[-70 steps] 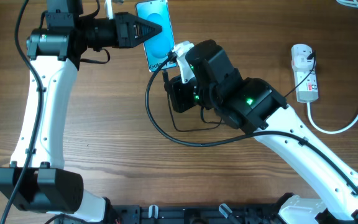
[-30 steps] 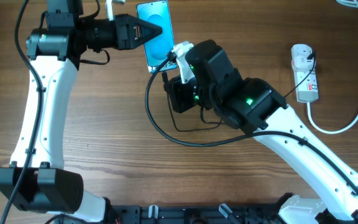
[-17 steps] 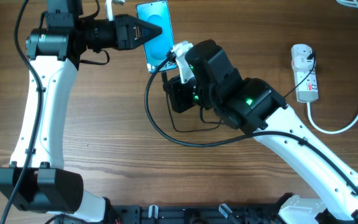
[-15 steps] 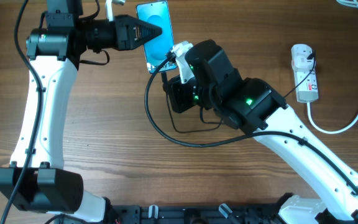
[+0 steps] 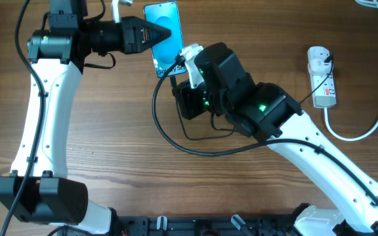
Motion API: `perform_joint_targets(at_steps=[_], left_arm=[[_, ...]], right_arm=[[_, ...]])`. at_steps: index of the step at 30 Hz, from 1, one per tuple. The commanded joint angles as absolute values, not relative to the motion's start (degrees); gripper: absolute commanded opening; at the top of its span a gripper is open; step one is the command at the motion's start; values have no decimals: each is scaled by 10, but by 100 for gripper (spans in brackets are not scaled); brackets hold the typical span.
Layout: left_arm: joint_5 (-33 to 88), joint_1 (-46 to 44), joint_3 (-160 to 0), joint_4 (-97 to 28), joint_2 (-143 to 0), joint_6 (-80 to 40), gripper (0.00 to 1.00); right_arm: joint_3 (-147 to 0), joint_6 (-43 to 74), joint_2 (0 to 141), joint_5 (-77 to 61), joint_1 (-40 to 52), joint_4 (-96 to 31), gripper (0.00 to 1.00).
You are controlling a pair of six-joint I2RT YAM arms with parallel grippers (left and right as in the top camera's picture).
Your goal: Plug charger to phone and switch on socket
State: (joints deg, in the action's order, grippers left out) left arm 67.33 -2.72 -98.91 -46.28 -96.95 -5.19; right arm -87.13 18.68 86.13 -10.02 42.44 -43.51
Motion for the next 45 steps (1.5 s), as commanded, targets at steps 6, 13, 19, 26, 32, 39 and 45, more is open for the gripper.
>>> perform_joint_targets(at_steps=[6,13,19,26,32,39,45], left_arm=[[694,-32,-993,-475,-964,-43,4],[673,-32,-993,-475,-964,-43,4],[645,-31,-993,-474,-964,-47,4],[555,-34,-993,-529,-968,-49,4],[456,-59,-992,-643,-1022,-49,4],[429,-113,-992,-684,-1129,-49,4],[412,-149,-992,-646,-1195,-50,4]], right_arm=[[-889,164,848,-51,406,-394,4],[-889,163,848,-51,406,-404,13],[-889,163,848,-57,406,-417,53],[-889,210,848,-58,406,-453,100],[-889,284,848,25,398,-488,100],[-889,318,848,38,295,-614,100],[-885,311,848,25,222,-658,100]])
